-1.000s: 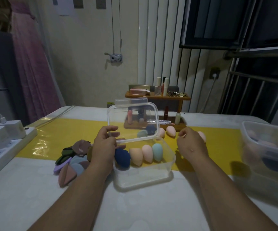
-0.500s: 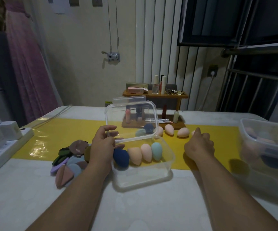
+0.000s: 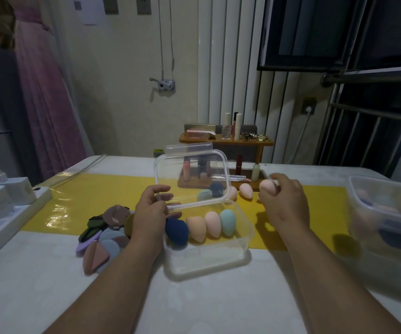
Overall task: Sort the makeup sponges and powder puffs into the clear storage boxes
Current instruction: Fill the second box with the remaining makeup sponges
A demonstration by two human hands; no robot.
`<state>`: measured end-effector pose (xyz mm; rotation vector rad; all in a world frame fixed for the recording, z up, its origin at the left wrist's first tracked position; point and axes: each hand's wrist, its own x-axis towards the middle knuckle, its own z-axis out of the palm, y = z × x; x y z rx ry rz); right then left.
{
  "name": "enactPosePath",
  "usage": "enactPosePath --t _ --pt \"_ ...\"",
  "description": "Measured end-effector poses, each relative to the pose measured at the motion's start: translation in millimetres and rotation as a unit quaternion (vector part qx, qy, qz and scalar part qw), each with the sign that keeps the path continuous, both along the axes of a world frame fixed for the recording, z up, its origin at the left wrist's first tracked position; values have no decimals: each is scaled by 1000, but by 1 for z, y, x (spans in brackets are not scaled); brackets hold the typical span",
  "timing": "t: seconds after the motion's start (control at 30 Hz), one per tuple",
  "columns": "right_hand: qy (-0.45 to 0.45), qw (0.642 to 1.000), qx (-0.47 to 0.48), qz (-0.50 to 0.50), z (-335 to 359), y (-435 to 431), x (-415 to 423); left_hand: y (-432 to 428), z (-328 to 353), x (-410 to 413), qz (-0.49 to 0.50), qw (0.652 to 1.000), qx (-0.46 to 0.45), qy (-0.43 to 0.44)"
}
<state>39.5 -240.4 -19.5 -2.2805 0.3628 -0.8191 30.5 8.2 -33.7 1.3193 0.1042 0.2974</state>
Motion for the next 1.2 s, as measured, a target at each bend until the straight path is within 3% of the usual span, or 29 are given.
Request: enactPosePath --t 0.2,0.47,0.6,0.83,1.2 --pt "-54 983 36 174 19 30 -23 1 -2 1 -4 1000 -8 3" --pt "41 937 -6 348 31 76 -44 0 -2 0 -7 1000 -9 -5" --pt "130 922 -52 362 27 92 -45 -1 1 -5 0 1000 7 -1" --pt "196 888 -100 403 25 100 -43 -3 2 -6 10 1000 8 -10" --pt "223 867 -155 417 26 111 -40 -4 5 -6 14 1000 8 -18"
